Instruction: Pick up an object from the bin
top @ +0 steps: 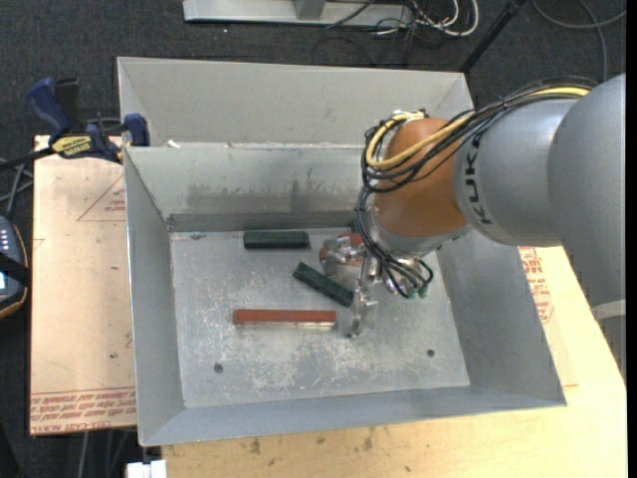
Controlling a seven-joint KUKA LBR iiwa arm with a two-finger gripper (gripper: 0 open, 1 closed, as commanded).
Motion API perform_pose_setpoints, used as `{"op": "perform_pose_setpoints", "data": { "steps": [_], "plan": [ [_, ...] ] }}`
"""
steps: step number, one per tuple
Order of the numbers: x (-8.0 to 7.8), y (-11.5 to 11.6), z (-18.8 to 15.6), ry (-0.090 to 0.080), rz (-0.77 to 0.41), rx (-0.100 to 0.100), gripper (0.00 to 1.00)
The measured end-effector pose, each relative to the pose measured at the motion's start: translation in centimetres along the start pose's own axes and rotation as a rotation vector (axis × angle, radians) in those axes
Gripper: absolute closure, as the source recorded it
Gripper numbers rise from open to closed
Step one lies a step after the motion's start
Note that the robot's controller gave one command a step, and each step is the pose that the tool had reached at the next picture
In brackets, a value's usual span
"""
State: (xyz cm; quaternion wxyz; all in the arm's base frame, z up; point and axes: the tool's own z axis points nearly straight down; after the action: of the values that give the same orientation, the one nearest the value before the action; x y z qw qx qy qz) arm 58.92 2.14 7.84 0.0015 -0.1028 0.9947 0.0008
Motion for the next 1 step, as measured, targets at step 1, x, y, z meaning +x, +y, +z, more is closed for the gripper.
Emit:
{"op": "perform_pose_setpoints", "data": {
  "steps": [1],
  "plan": [
    [-3.62,2.8,0.71,-0.003,-0.141,0.0,1.0]
  ]
}}
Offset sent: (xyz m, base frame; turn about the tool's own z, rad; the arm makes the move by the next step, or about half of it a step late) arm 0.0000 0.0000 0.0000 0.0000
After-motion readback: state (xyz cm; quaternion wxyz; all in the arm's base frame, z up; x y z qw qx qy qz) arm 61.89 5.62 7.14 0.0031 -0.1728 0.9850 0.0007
